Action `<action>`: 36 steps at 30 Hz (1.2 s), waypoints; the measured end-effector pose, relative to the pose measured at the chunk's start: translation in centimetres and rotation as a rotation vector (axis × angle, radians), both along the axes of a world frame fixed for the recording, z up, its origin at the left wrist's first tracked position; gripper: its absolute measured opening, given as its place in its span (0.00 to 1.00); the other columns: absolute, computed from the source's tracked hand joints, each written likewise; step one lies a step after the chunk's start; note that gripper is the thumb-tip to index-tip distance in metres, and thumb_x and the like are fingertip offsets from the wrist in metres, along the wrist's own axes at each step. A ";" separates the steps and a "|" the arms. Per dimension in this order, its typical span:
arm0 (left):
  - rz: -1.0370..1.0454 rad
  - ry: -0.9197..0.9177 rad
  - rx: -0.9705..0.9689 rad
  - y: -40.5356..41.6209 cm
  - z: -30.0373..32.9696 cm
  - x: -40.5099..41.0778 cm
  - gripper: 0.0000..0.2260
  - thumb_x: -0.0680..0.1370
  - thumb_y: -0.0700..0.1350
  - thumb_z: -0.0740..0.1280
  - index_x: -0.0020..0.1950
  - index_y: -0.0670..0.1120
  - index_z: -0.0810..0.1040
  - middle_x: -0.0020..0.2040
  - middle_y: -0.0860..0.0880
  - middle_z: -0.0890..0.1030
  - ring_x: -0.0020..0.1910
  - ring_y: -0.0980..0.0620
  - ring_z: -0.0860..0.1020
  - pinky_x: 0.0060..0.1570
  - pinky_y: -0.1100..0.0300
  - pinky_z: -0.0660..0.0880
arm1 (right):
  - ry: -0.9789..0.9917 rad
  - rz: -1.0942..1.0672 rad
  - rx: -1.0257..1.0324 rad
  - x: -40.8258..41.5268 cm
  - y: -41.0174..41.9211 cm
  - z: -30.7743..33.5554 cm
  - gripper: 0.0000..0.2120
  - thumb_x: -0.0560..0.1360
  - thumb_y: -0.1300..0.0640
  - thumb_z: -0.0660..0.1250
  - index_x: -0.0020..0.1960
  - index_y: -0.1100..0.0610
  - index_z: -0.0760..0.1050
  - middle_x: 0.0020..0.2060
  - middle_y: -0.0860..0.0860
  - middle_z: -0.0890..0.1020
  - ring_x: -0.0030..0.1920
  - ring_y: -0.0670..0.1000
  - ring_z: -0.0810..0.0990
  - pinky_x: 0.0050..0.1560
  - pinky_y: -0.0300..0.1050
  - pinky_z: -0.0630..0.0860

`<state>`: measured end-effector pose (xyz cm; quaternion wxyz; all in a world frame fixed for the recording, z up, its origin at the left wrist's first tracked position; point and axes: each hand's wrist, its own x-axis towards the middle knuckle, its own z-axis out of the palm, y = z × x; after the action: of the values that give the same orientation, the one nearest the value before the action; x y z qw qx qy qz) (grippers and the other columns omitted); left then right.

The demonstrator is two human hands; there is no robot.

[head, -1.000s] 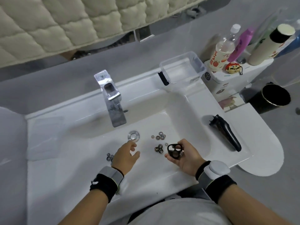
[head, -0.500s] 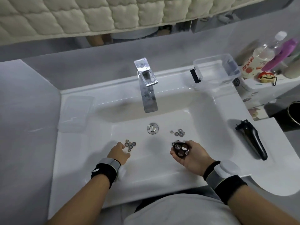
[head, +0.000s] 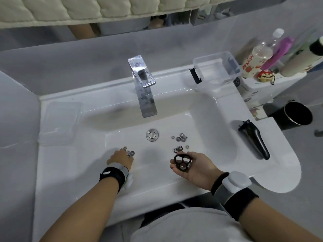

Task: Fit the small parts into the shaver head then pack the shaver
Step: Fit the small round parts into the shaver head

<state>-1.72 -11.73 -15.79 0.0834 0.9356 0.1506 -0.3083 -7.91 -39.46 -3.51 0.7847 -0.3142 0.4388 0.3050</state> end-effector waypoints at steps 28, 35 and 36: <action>-0.381 -0.465 -0.378 -9.8 13.8 -5.0 0.13 0.73 0.57 0.65 0.56 0.55 0.74 0.48 0.56 0.78 0.45 0.54 0.77 0.44 0.58 0.72 | -0.059 0.222 0.060 1.6 1.9 1.6 0.22 0.86 0.54 0.48 0.59 0.67 0.75 0.46 0.62 0.82 0.34 0.55 0.85 0.39 0.50 0.85; 0.026 -0.306 -0.678 -9.4 12.8 -4.6 0.06 0.72 0.52 0.70 0.47 0.58 0.77 0.42 0.58 0.80 0.34 0.60 0.76 0.34 0.67 0.69 | -0.076 0.283 -0.029 1.9 2.1 1.8 0.21 0.85 0.54 0.51 0.58 0.70 0.76 0.43 0.61 0.83 0.41 0.58 0.82 0.48 0.57 0.83; 0.041 -0.299 -0.693 -9.3 12.7 -4.6 0.06 0.72 0.51 0.70 0.46 0.57 0.76 0.41 0.57 0.80 0.34 0.60 0.76 0.34 0.67 0.69 | -0.080 0.300 -0.042 2.0 2.3 1.9 0.22 0.85 0.54 0.52 0.60 0.70 0.76 0.46 0.62 0.82 0.42 0.59 0.83 0.51 0.57 0.82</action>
<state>-6.36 -21.02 -3.12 0.4222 0.8833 0.0421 -0.1993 -5.95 -37.20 -1.59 0.7403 -0.4044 0.3616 0.3970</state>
